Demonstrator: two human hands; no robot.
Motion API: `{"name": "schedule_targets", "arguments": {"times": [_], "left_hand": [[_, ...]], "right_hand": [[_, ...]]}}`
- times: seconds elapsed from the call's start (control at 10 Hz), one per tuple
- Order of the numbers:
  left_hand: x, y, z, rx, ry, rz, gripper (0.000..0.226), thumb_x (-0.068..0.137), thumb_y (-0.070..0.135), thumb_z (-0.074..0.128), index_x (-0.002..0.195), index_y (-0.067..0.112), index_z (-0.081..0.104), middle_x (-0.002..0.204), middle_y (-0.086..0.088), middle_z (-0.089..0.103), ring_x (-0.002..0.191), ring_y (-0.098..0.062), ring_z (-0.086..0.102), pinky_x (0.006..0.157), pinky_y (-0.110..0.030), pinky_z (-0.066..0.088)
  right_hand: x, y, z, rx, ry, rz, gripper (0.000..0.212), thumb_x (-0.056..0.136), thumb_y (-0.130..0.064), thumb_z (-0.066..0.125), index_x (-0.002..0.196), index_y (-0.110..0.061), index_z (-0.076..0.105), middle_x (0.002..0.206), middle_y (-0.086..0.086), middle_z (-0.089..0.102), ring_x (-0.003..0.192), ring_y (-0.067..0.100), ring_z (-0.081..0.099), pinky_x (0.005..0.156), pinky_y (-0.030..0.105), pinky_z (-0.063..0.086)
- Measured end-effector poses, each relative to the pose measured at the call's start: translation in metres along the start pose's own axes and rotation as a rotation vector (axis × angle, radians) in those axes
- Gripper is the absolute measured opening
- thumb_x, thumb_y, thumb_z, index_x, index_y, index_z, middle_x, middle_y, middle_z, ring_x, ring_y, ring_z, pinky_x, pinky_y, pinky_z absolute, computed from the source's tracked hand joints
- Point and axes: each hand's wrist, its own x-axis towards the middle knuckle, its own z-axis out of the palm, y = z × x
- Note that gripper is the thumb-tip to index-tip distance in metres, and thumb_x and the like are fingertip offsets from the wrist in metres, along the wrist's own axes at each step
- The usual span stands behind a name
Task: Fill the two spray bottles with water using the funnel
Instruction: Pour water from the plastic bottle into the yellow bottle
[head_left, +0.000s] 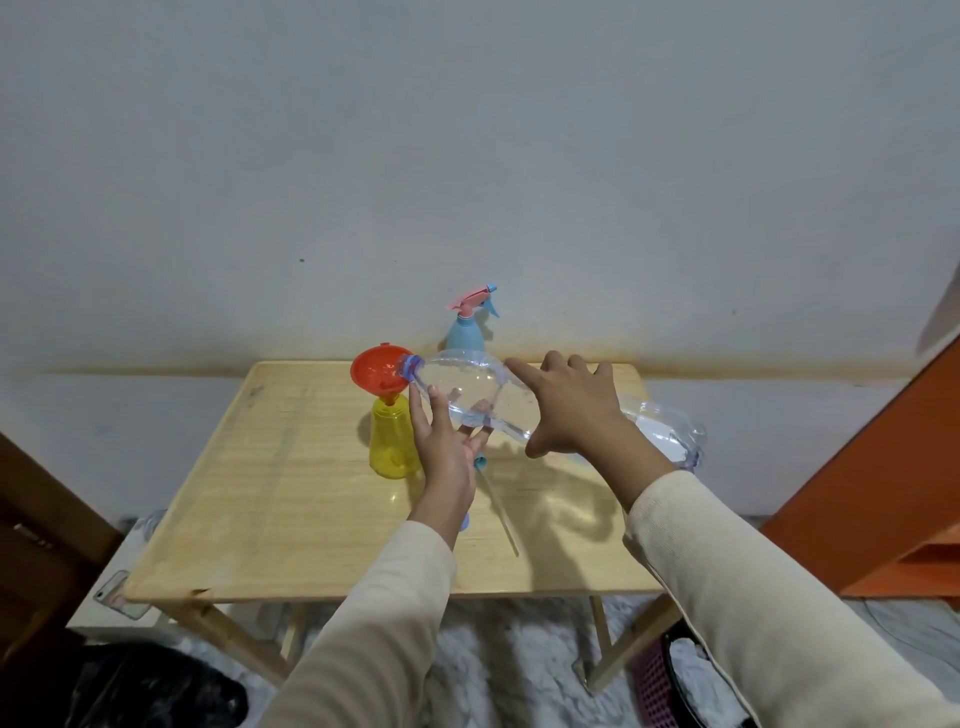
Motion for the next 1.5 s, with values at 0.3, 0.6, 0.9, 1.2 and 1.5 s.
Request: {"name": "schedule_targets", "arguments": {"times": [0.3, 0.6, 0.9, 1.2, 1.5], "left_hand": [[0.003, -0.003, 0.000, 0.008, -0.033, -0.018, 0.053, 0.094, 0.042, 0.050, 0.143, 0.038, 0.029, 0.115, 0.001, 0.059, 0.108, -0.041, 0.062, 0.097, -0.066, 0.040], [0.006, -0.005, 0.001, 0.016, -0.030, -0.022, 0.054, 0.092, 0.044, 0.052, 0.141, 0.041, 0.030, 0.118, 0.000, 0.060, 0.108, -0.041, 0.062, 0.095, -0.065, 0.042], [0.008, -0.004, 0.001, 0.005, -0.035, -0.015, 0.052, 0.093, 0.042, 0.051, 0.141, 0.039, 0.031, 0.118, 0.000, 0.060, 0.102, -0.039, 0.065, 0.096, -0.062, 0.044], [0.012, -0.004, 0.004, 0.006, -0.027, -0.021, 0.050, 0.093, 0.041, 0.052, 0.139, 0.040, 0.033, 0.117, -0.001, 0.061, 0.102, -0.039, 0.066, 0.096, -0.064, 0.042], [0.015, 0.001, 0.001, 0.079, -0.020, 0.013, 0.048, 0.095, 0.039, 0.052, 0.139, 0.043, 0.034, 0.120, 0.001, 0.061, 0.112, -0.037, 0.060, 0.096, -0.052, 0.048]], "right_hand": [[0.001, 0.001, -0.002, -0.018, -0.001, 0.009, 0.100, 0.060, -0.045, 0.076, 0.142, -0.040, 0.018, 0.127, 0.005, 0.043, 0.118, 0.029, 0.043, 0.096, 0.046, 0.032], [0.002, 0.002, -0.001, -0.025, -0.011, 0.015, 0.101, 0.060, -0.045, 0.076, 0.143, -0.040, 0.017, 0.128, 0.006, 0.043, 0.119, 0.030, 0.042, 0.098, 0.048, 0.031], [0.006, 0.002, 0.000, -0.017, -0.016, 0.011, 0.101, 0.061, -0.044, 0.075, 0.143, -0.039, 0.017, 0.128, 0.006, 0.043, 0.119, 0.029, 0.042, 0.096, 0.047, 0.032], [0.010, 0.003, 0.000, -0.026, -0.002, -0.001, 0.101, 0.060, -0.045, 0.075, 0.143, -0.039, 0.018, 0.125, 0.005, 0.044, 0.118, 0.029, 0.043, 0.097, 0.047, 0.032], [0.008, 0.005, 0.009, 0.064, 0.012, 0.015, 0.102, 0.059, -0.045, 0.075, 0.143, -0.040, 0.018, 0.125, 0.005, 0.044, 0.116, 0.029, 0.043, 0.092, 0.044, 0.033]]}}
